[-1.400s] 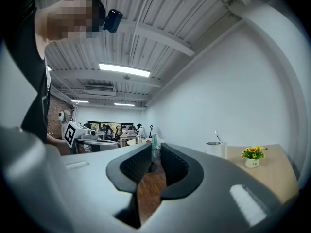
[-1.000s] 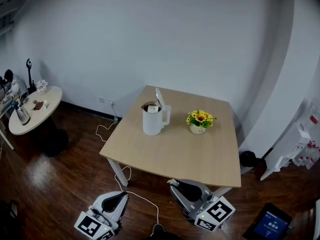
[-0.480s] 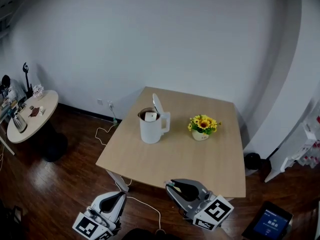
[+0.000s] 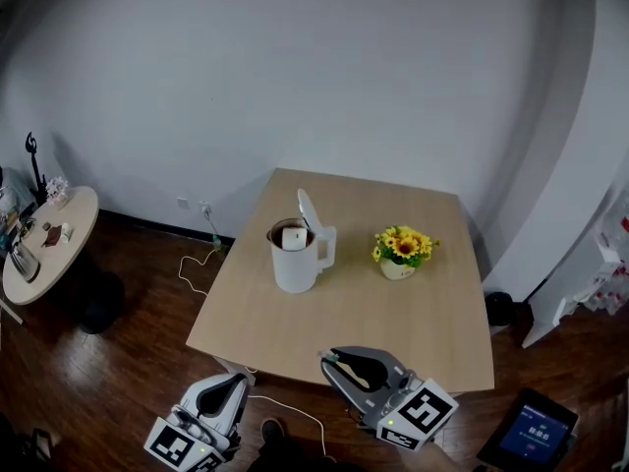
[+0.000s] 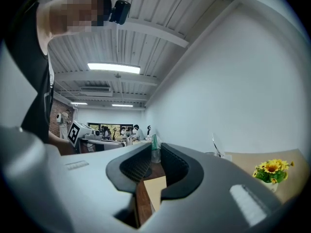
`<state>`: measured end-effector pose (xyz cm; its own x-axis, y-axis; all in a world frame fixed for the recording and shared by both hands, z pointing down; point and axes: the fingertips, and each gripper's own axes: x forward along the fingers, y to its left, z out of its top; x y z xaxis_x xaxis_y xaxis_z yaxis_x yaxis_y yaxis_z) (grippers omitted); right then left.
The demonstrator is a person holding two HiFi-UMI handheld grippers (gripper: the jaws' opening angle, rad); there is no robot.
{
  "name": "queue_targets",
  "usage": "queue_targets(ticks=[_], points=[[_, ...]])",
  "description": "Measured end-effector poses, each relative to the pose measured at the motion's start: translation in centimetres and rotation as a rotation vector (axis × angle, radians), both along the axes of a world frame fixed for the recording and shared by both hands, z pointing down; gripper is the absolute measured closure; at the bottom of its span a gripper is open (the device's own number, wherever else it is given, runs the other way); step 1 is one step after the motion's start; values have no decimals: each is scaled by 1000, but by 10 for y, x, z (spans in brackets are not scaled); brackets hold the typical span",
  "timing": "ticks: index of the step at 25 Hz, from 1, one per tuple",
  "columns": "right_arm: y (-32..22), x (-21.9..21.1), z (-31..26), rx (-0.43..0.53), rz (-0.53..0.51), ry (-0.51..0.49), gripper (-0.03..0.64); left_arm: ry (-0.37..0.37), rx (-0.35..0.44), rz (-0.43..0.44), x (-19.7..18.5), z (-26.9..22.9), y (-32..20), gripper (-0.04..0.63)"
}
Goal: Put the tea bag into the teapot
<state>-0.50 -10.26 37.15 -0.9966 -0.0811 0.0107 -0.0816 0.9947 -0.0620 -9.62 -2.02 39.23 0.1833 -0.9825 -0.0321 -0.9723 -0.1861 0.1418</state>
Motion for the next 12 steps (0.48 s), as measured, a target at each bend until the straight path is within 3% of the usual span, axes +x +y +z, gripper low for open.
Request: queue_targets(ticks=[12], points=[[-45, -94, 0, 9, 90, 8, 554, -10, 21, 101, -92, -10, -52, 591]])
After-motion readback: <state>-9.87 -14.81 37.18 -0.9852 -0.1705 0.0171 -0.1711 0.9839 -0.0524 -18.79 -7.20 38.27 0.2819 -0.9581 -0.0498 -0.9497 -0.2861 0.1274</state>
